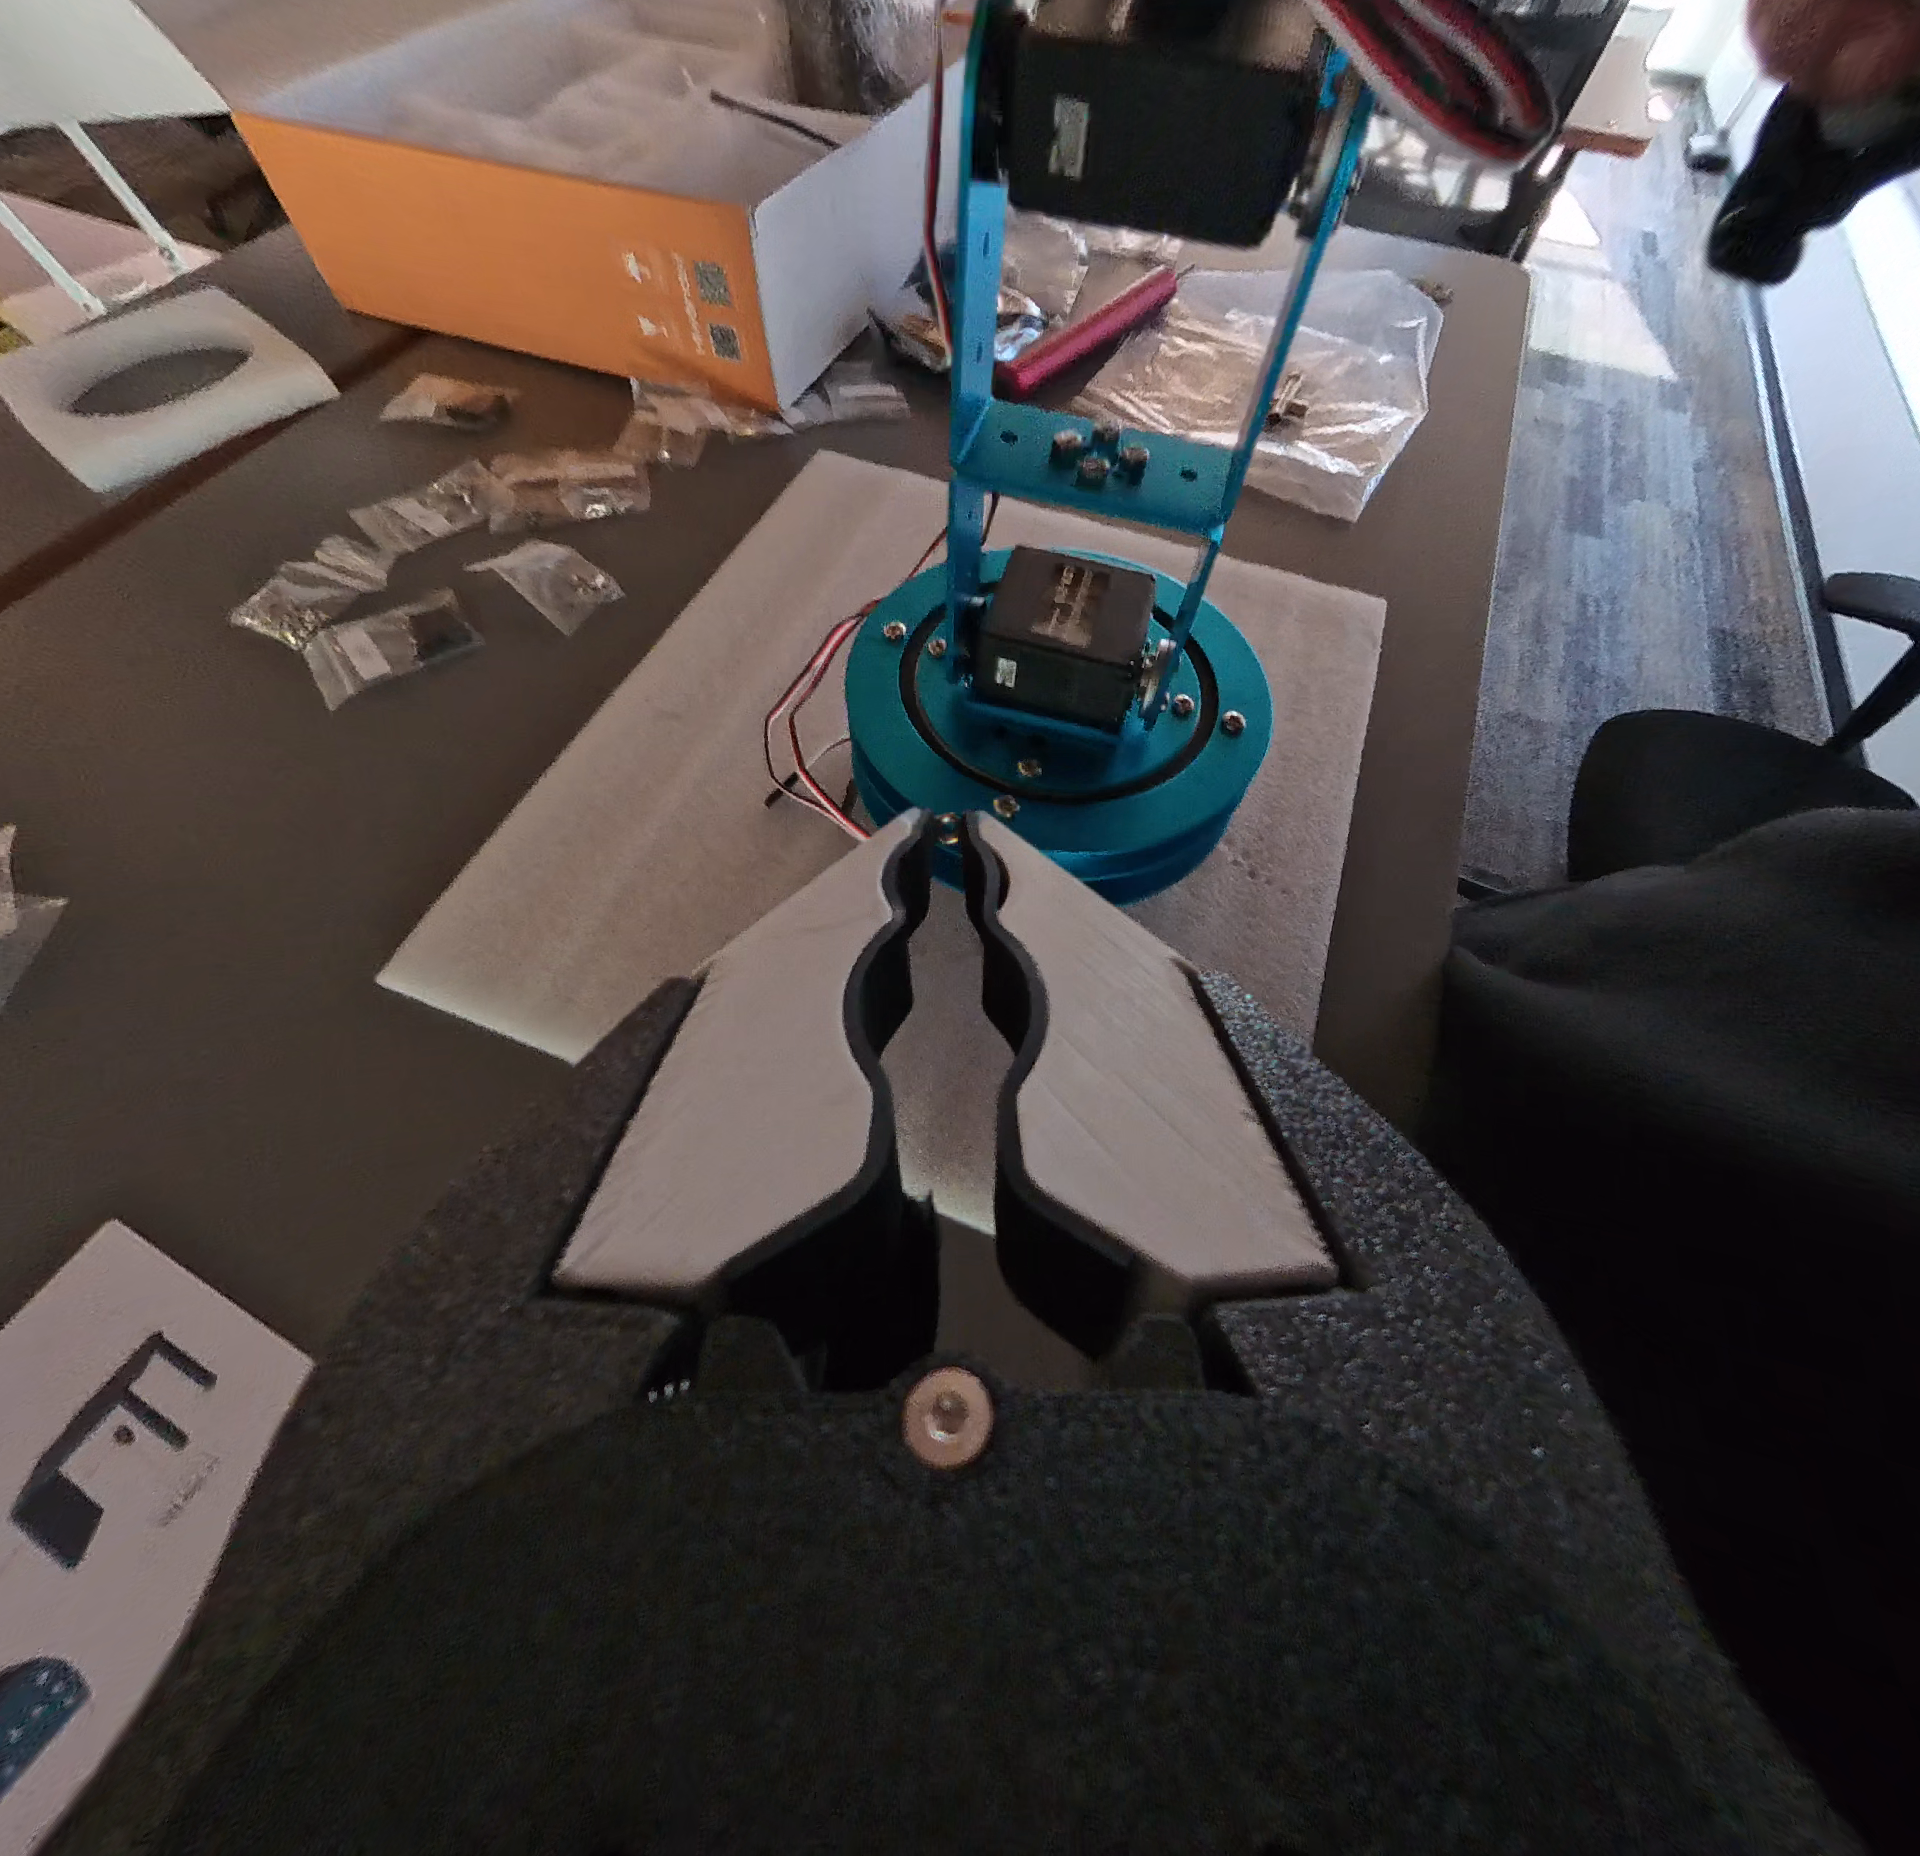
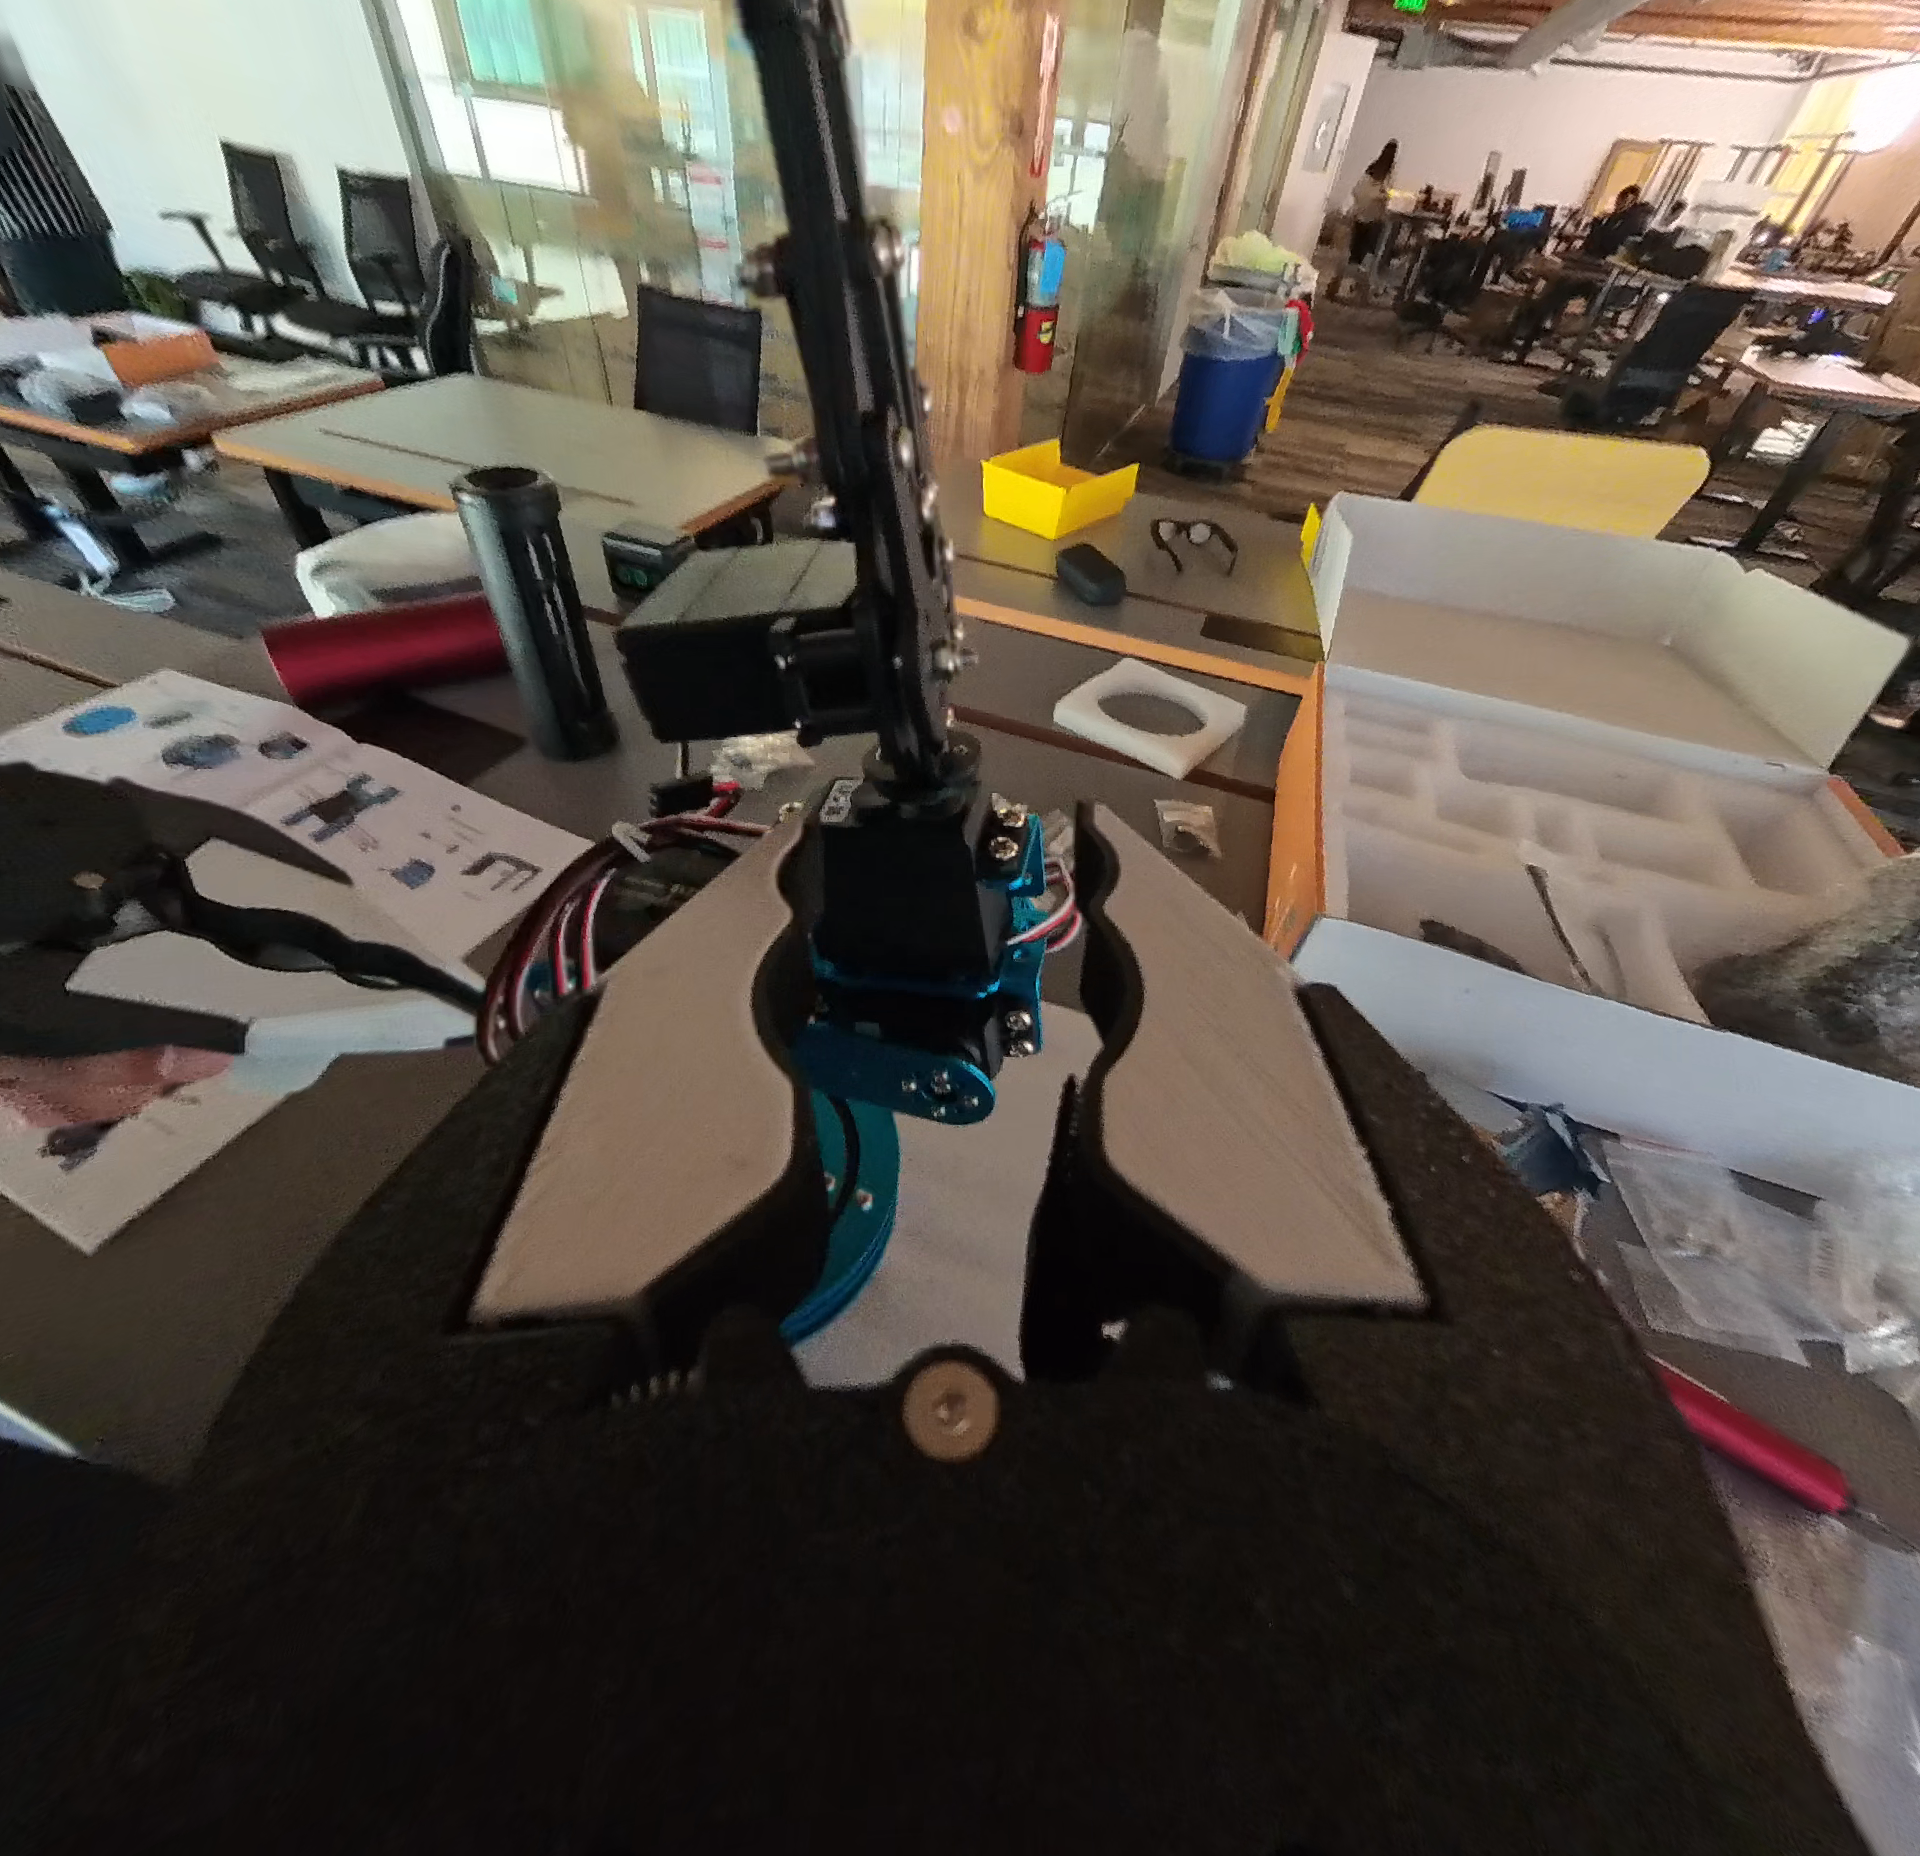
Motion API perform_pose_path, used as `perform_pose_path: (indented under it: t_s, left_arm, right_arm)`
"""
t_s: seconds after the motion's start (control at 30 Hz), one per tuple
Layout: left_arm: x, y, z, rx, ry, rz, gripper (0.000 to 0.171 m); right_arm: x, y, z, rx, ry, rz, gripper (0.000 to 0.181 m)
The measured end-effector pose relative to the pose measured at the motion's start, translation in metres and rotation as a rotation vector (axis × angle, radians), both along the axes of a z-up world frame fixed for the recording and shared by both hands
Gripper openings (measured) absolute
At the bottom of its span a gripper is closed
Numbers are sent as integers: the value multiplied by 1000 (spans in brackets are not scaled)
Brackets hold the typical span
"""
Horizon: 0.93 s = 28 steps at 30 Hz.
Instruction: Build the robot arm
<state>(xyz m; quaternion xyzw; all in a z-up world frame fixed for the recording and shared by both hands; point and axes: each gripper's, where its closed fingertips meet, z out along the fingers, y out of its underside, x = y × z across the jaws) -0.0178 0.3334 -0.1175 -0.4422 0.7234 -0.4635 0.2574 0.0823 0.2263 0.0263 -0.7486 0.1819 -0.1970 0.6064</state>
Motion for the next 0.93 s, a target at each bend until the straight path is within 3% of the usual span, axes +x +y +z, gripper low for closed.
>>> perform_pose_path:
  t_s: [0.1, 0.33, 0.53, 0.6, 0.67, 0.8, 0.87, 0.93]
  left_arm:
    - [6, 2, 6, -15, -31, -13, 5]
    - [6, -10, 11, -65, -91, -73, 4]
    - [0, -20, 0, -119, -91, -78, 5]
    - [-2, -21, -4, -136, -104, -69, 4]
    - [-4, -25, -7, -158, -119, -72, 5]
    - [-6, -33, -11, -159, -151, -79, 5]
    - [-7, -39, -12, -155, -167, -82, 5]
    - [-9, -44, -13, -155, -171, -85, 5]
  right_arm:
    - [-7, 9, 13, 150, 50, 86, 45]
    - [-19, 8, 15, 177, 11, 226, 51]
    - [-21, -3, 13, 127, -43, 341, 83]
    - [-19, -1, 9, 70, -92, 323, 88]
    - [-15, 2, 0, -3, -142, 267, 79]
    - [-21, 13, 1, 48, -235, 226, 74]
    - [-18, 19, -5, 49, -277, 206, 81]
    - [-18, 23, -6, 56, -328, 196, 74]
